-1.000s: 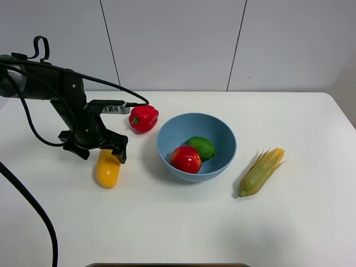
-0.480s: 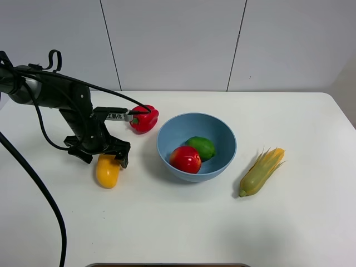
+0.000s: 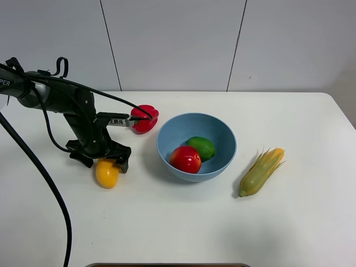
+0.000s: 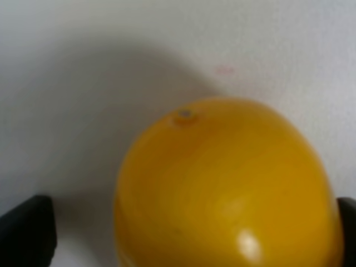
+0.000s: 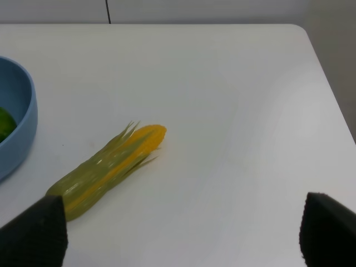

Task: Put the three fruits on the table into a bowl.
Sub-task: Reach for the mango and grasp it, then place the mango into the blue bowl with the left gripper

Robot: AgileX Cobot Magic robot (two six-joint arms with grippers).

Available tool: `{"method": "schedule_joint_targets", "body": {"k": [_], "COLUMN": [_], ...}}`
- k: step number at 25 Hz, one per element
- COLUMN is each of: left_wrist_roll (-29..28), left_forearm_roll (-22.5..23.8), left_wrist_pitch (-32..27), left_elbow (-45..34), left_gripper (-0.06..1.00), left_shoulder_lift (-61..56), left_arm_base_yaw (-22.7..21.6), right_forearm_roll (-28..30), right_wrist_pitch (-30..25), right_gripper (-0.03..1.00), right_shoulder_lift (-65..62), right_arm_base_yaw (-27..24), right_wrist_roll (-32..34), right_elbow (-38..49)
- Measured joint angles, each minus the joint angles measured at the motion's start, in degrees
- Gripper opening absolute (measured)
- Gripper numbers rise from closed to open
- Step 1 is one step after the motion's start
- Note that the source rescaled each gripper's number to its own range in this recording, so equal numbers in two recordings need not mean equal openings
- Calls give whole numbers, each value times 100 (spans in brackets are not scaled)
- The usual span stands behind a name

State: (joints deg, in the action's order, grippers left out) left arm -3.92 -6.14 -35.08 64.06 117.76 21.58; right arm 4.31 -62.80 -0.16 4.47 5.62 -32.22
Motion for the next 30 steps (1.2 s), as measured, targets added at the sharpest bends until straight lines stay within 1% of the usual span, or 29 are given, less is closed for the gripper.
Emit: {"method": "schedule_joint_targets", "body": {"k": [1,2,3,6,10,11,21,30], "left_wrist_roll": [0,0,0,0,0,0,6,6], "left_forearm_roll": [6,11,25,63,69,69,-27,-142], "left_wrist_pitch": [0,0,-5,5,5,5,5,-137], "left_elbow": [0,0,0,0,0,0,0,-11], "left_gripper": [100,96,90,56,4,0,0,0], "left_shoulder_lift": [2,7,6,13,31,31,31,-66], "left_arm_base_yaw": [5,5,6,6,11,11,11,11], "right_forearm_roll": [0,0,0,0,0,0,0,0], "right_wrist_pitch": [0,0,0,0,0,0,0,0], "right_gripper": [59,59,59,59,59,59,59,59], "right_shoulder_lift": [0,0,0,0,0,0,0,0], "right_arm_base_yaw": [0,0,0,0,0,0,0,0], "right_wrist_roll": [0,0,0,0,0,0,0,0], "right_elbow": [0,0,0,0,0,0,0,0]}}
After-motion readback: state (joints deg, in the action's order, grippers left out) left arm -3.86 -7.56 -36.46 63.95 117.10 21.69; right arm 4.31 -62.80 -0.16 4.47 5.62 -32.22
